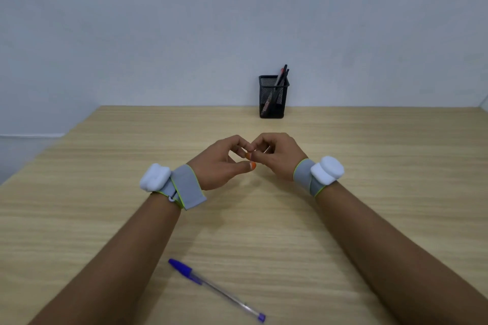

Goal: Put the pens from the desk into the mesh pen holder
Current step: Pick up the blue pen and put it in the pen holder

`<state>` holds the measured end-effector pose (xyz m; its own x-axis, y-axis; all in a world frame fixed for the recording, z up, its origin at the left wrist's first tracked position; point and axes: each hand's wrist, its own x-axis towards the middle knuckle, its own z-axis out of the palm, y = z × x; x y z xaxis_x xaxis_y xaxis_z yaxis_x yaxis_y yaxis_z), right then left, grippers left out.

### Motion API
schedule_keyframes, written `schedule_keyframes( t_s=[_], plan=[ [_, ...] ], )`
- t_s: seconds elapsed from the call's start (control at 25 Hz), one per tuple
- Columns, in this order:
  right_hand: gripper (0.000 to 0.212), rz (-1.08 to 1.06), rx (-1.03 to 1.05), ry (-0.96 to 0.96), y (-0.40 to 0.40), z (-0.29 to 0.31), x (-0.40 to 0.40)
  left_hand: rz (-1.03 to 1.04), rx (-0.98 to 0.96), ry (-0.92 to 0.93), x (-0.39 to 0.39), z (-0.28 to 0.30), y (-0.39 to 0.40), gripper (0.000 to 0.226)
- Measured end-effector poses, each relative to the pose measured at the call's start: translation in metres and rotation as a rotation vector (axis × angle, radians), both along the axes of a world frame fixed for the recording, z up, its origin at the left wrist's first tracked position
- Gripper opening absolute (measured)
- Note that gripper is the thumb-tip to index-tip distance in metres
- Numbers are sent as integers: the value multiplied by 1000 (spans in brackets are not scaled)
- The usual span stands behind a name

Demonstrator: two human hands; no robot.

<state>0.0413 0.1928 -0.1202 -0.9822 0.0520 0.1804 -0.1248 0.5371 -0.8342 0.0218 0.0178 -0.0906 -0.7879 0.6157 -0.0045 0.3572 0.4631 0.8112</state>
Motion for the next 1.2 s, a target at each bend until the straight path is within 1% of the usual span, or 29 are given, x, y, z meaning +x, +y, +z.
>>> schedule_keyframes(
  t_s=[0.16,0.24,0.36,0.44,0.76,0.88,1.2],
  plan=[
    [6,8,16,-12,-4,-4,2,27,-5,-26,13,-9,-8,42],
    [8,-6,24,-6,-4,-7,3,-7,-33,-33,19,-15,-11,43],
    [9,-14,51,-10,-4,-13,2,-226,-128,-80,29,-20,-10,29],
    [10,-5,71,-22,-4,-15,2,-351,-209,-109,40,-17,-8,24],
    [5,4,105,-34,-4,-19,2,-660,-374,-151,76,-7,-8,32],
    [5,-1,114,-36,-5,-20,3,-694,-429,-124,83,-3,-7,35],
    [7,-6,153,-36,-10,-22,9,-701,-474,-10,89,-6,-8,37]
  ],
)
